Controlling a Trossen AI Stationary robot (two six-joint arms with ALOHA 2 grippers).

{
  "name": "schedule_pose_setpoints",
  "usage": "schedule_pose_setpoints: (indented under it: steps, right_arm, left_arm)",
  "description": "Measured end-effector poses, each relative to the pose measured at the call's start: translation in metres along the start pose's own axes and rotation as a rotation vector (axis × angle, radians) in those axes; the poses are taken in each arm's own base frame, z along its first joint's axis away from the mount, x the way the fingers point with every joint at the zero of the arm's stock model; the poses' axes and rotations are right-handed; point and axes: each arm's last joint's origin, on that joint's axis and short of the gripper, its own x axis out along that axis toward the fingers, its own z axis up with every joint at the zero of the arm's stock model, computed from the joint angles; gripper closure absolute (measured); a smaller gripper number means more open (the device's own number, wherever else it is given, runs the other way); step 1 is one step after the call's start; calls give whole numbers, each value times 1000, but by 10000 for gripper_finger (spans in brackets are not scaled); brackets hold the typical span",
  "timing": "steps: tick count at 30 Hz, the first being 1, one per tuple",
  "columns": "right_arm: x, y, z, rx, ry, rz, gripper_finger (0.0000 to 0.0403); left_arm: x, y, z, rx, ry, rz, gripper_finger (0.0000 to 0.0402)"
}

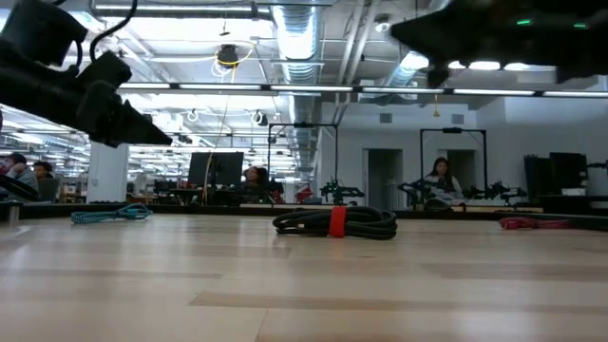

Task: Pick and place USB-C Cables
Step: Put the black pink charger cable into the orange bin

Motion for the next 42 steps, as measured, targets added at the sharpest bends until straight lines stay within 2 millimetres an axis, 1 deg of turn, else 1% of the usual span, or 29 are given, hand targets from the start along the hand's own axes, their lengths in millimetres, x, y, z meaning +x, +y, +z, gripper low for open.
schedule_pose_setpoints:
  steps: [1,3,6,9,12,14,16,18,20,24,28,32,37,42]
  right_arm:
    - [12,-1,-2,-3,18,-44,369]
    - [33,-5,-5,46,40,-139,369]
    - [64,-12,-7,57,73,-183,369]
    - [91,-22,-10,52,144,-196,369]
    - [111,-34,-9,73,202,-244,369]
    - [119,-42,-9,89,232,-273,369]
    - [130,-49,-9,97,231,-267,369]
    - [138,-51,-11,105,240,-222,369]
    - [148,-48,-14,108,238,-188,369]
    - [160,-39,-28,86,271,-164,369]
    - [164,-31,-38,64,300,-148,369]
    - [165,-27,-40,64,303,-140,369]
    - [165,-25,-35,66,269,-132,369]
    - [165,-25,-36,136,269,-141,369]
  left_arm:
    - [1,0,-1,-1,9,8,401]
    - [1,0,-2,3,19,28,401]
    - [2,1,-2,27,14,52,401]
    - [2,1,1,51,-12,52,401]
    - [2,0,3,65,-32,46,401]
    - [2,0,5,70,-44,43,401]
    - [2,0,5,77,-53,42,401]
    - [1,0,8,78,-74,42,401]
    - [1,0,8,81,-83,42,401]
    - [1,0,11,87,-105,44,401]
    - [1,0,13,88,-124,43,401]
    - [1,0,13,92,-126,44,401]
    - [1,0,14,104,-136,45,401]
    - [1,0,14,112,-136,45,401]
